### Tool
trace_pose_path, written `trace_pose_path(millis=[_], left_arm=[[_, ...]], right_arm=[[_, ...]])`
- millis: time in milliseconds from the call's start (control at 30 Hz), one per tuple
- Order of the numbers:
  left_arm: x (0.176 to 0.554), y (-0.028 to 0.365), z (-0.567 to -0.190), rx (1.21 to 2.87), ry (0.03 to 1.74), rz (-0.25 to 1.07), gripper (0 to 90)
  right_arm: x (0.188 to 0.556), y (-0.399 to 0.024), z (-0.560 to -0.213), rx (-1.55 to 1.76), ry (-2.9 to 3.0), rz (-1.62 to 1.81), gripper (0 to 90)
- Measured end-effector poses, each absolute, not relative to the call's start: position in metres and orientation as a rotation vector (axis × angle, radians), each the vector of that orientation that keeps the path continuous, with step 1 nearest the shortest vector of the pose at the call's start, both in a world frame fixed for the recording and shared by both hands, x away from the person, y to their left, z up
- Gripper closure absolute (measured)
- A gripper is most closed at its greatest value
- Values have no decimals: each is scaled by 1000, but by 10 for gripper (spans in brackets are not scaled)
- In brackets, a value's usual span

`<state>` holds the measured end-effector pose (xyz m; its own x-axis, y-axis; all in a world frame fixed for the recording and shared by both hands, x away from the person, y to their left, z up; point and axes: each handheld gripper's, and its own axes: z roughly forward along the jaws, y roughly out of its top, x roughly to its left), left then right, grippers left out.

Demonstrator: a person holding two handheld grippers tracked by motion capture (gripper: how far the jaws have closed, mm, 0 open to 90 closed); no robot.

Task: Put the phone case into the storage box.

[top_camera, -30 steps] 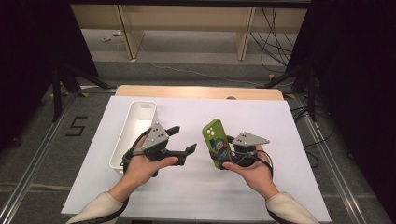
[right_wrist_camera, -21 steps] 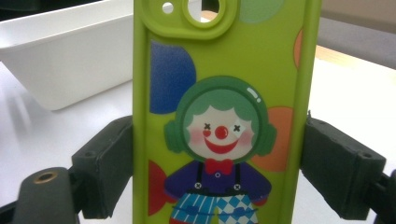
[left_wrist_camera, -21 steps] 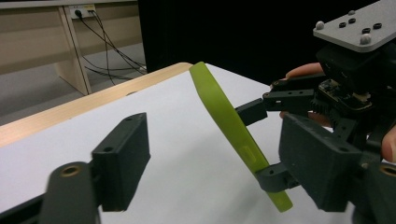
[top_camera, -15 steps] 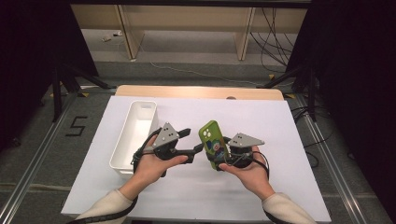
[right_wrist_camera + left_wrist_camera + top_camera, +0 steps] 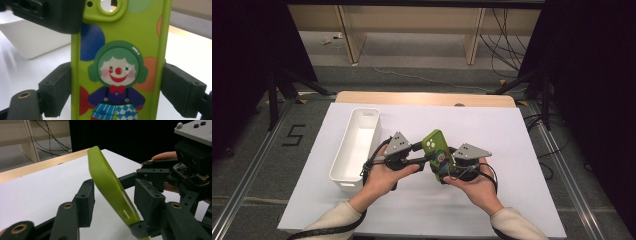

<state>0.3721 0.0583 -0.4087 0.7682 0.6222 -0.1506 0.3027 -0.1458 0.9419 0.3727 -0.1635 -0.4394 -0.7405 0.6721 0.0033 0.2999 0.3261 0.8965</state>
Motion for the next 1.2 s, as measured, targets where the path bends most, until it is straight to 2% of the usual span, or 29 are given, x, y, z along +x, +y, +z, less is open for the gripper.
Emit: trace_pose_path(millis=[300,633,900,1067,1200], left_arm=[[375,57,-412,1704,744,290,670],[373,57,-409,1661,716,189,771],[373,60,-406,1650,702,159,781],[375,65,-401,1655,664,137,781],[375,72,-399,1674,617,109,780]], right_arm=[[371,-161,-440,858,2227,1373,167],[371,-159,-440,850,2229,1394,165],[372,-158,-439,839,2238,1435,145],[373,-161,-440,789,2295,1466,54],[372,-168,-440,734,2364,1474,39]])
